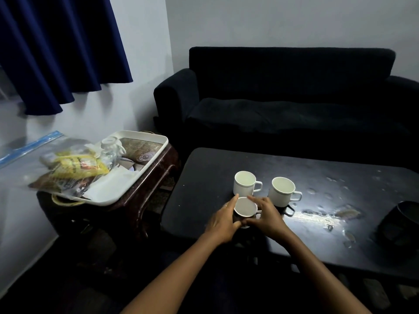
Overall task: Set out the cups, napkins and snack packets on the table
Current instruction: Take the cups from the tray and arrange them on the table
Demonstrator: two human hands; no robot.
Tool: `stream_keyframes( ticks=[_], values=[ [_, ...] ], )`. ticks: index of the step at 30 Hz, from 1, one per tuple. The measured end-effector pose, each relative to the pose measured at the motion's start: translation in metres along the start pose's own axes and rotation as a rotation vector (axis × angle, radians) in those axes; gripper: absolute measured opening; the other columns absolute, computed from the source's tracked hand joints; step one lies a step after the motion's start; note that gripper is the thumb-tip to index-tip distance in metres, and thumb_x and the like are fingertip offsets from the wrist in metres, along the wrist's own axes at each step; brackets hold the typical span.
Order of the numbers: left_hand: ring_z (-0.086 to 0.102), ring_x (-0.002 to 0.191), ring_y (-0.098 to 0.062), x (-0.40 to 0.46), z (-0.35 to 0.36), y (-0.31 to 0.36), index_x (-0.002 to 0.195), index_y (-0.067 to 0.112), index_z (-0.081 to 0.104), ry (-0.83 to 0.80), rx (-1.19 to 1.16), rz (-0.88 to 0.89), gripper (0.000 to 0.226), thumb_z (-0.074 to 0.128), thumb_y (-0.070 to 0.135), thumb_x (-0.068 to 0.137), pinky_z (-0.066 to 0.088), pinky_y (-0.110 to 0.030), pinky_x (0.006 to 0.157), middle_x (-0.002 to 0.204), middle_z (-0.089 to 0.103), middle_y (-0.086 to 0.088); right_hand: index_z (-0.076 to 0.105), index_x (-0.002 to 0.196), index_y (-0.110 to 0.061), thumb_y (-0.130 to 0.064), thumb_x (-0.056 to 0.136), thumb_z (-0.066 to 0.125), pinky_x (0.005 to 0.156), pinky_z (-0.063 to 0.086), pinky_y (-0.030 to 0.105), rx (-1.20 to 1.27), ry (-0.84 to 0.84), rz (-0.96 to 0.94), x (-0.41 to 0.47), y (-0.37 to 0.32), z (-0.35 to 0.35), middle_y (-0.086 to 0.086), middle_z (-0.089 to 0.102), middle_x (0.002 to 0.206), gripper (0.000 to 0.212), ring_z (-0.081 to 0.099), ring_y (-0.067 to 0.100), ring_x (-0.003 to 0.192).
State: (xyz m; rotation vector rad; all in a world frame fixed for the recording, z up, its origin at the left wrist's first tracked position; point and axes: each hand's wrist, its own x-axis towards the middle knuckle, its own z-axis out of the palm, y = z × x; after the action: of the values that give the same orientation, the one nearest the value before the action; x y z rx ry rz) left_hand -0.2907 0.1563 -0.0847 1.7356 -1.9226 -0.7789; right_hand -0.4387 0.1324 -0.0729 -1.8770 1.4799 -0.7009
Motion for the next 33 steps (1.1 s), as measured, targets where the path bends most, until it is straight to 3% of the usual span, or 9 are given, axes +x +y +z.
stream_keyframes(
  ticks=[5,10,14,16,20,29,33],
  values=[
    [0.024,0.142,-0.023,-0.008,0.000,-0.003,0.152,0.022,0.009,0.055,-0.018,0.003,0.084,0.061,0.036,0.088,0.027,-0.036,0.114,0.157,0.013,-0.001,0.036,0.142,-0.012,-0.018,0.063,0.085,0.107,0.034,0.034,-0.007,0.068,0.004,-0.013,-0.009,-0.008,0.009,0.044,0.135,0.093,0.041,0.022,0.128],
    [0.039,0.131,-0.019,-0.016,-0.019,-0.007,0.143,0.026,0.034,0.188,-0.057,0.023,0.059,0.058,0.032,0.089,0.035,-0.033,0.107,0.146,0.038,0.001,0.051,0.130,-0.008,-0.008,0.080,0.070,0.094,0.037,0.022,0.082,0.206,-0.050,-0.017,-0.028,-0.011,0.008,0.055,0.126,0.054,0.051,0.017,0.114],
    [0.051,0.118,-0.015,-0.021,-0.044,-0.012,0.131,0.026,0.047,0.298,-0.090,0.048,0.042,0.056,0.029,0.090,0.043,-0.031,0.096,0.129,0.053,0.005,0.061,0.116,-0.003,0.002,0.083,0.061,0.096,0.046,0.033,0.159,0.263,-0.068,-0.011,-0.055,-0.001,0.010,0.063,0.117,0.033,0.059,0.023,0.108],
    [0.054,0.113,-0.012,-0.024,-0.058,-0.017,0.127,0.027,0.051,0.346,-0.097,0.057,0.037,0.055,0.029,0.091,0.045,-0.030,0.093,0.124,0.056,0.007,0.062,0.113,-0.003,0.002,0.084,0.060,0.092,0.050,0.033,0.163,0.248,-0.082,-0.006,-0.069,0.009,0.010,0.066,0.111,0.030,0.062,0.021,0.102],
    [0.057,0.107,-0.012,-0.026,-0.090,-0.035,0.123,0.026,0.055,0.445,-0.110,0.050,0.032,0.055,0.027,0.091,0.047,-0.029,0.090,0.120,0.058,0.007,0.063,0.110,-0.007,0.002,0.084,0.060,0.077,0.047,0.016,0.147,0.171,-0.137,0.007,-0.099,0.035,0.008,0.067,0.103,0.028,0.061,0.013,0.090],
    [0.060,0.110,-0.017,-0.010,-0.173,-0.100,0.119,0.019,0.060,0.639,-0.202,-0.151,0.032,0.059,0.019,0.087,0.046,-0.027,0.091,0.120,0.065,0.000,0.066,0.113,-0.012,-0.007,0.086,0.061,0.079,0.047,0.016,0.042,0.006,-0.282,0.058,-0.174,0.097,0.003,0.068,0.106,0.027,0.062,0.011,0.093],
    [0.057,0.113,-0.022,0.006,-0.209,-0.126,0.120,0.020,0.059,0.690,-0.144,-0.219,0.034,0.057,0.021,0.086,0.046,-0.032,0.092,0.124,0.061,-0.002,0.064,0.113,-0.010,-0.008,0.087,0.060,0.084,0.052,0.026,0.045,-0.051,-0.318,0.093,-0.207,0.124,0.004,0.068,0.108,0.026,0.063,0.012,0.095]
  ],
)
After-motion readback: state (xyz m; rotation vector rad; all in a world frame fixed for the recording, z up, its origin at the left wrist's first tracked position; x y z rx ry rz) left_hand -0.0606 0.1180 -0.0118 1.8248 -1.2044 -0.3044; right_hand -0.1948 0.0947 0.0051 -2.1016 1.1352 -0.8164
